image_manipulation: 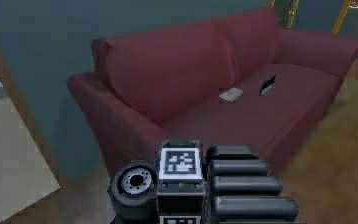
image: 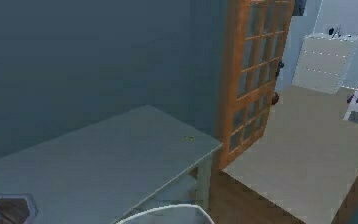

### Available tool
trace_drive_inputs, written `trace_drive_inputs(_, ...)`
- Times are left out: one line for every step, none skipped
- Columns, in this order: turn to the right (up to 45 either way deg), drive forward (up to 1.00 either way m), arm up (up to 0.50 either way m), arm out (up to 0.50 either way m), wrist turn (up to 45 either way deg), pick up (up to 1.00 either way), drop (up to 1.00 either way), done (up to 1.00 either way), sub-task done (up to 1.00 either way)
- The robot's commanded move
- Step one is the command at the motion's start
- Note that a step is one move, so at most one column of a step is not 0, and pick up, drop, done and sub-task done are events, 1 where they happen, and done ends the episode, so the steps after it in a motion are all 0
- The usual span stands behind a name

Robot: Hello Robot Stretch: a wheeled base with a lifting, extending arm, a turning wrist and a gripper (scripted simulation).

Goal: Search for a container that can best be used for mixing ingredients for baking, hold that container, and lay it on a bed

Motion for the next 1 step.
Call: trace_drive_inputs(30.0,0.00,0.00,0.00,0.0,0.00,0.00,0.00,0.00)
